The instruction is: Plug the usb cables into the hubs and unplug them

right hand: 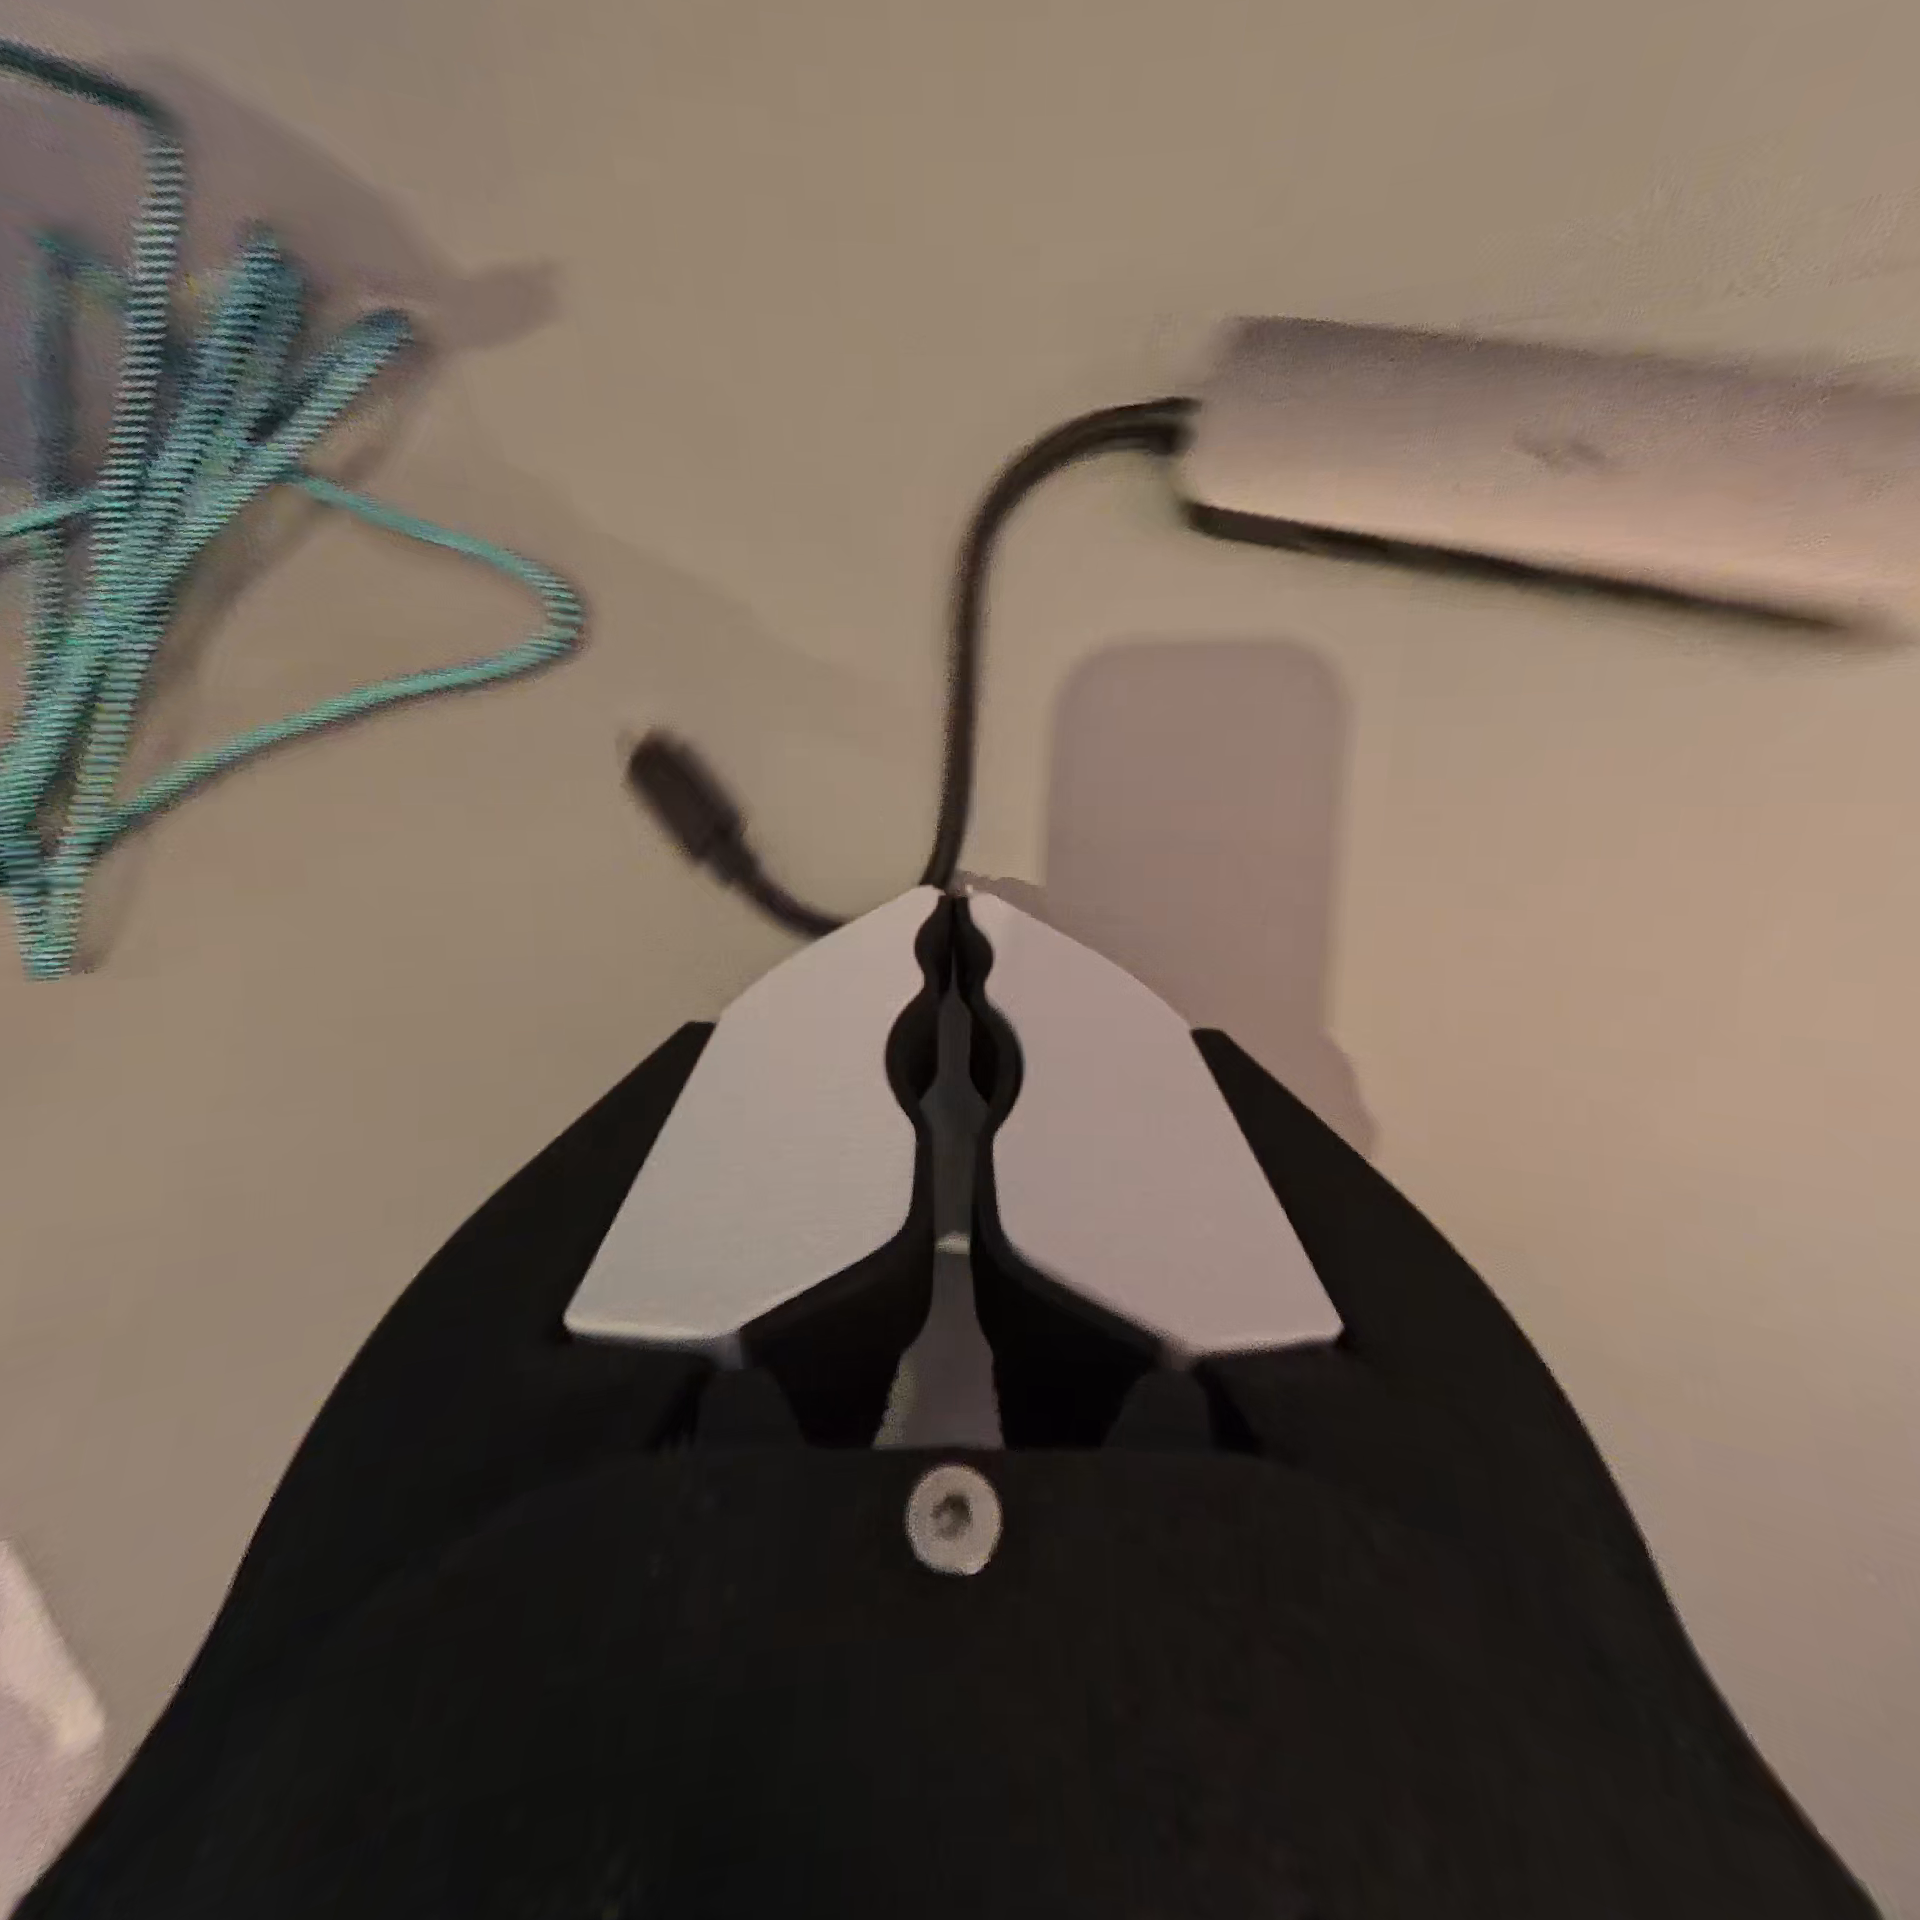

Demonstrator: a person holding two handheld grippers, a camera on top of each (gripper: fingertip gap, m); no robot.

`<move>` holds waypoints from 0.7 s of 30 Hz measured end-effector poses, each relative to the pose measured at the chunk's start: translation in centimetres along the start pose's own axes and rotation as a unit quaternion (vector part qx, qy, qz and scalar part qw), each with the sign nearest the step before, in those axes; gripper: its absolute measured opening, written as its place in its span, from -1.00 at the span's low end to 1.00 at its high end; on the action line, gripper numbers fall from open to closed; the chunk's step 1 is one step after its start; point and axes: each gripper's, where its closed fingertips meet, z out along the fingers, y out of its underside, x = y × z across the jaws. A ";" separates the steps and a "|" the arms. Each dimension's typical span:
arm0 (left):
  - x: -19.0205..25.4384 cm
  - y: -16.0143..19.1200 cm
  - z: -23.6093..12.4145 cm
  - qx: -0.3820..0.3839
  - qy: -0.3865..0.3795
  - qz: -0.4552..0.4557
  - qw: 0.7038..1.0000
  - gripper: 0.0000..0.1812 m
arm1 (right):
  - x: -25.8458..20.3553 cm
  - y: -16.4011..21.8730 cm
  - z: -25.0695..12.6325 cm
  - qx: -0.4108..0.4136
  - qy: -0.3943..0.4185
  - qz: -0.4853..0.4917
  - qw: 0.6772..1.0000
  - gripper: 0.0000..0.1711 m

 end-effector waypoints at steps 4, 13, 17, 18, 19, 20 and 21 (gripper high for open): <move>-0.8 -0.1 -0.7 -0.001 -0.010 0.004 1.000 -0.96 | -5.6 -3.0 3.3 0.030 -0.029 -0.084 0.996 -1.00; -1.2 0.0 -2.0 -0.005 -0.019 0.010 1.000 -0.96 | 4.8 -3.7 -3.5 0.121 0.054 -0.186 0.974 -0.67; -1.0 -0.2 -1.6 -0.006 -0.016 0.009 1.000 -0.97 | 6.6 -3.2 -3.7 0.134 -0.010 -0.194 0.972 -0.37; -0.9 -0.2 -1.4 -0.008 -0.016 0.009 1.000 -0.97 | 6.8 -3.3 -3.4 0.135 -0.019 -0.198 0.971 -0.35; -0.9 -0.1 -1.3 -0.010 -0.016 0.010 1.000 -0.97 | 7.0 -3.3 -3.0 0.133 -0.024 -0.202 0.970 -0.32; -0.8 -0.1 -1.1 -0.012 -0.015 0.010 1.000 -0.97 | 7.3 -3.1 -2.6 0.126 -0.027 -0.209 0.969 -0.30; -0.8 -0.1 -1.0 -0.013 -0.015 0.011 1.000 -0.97 | 7.6 -2.8 -2.1 0.116 -0.026 -0.215 0.969 -0.31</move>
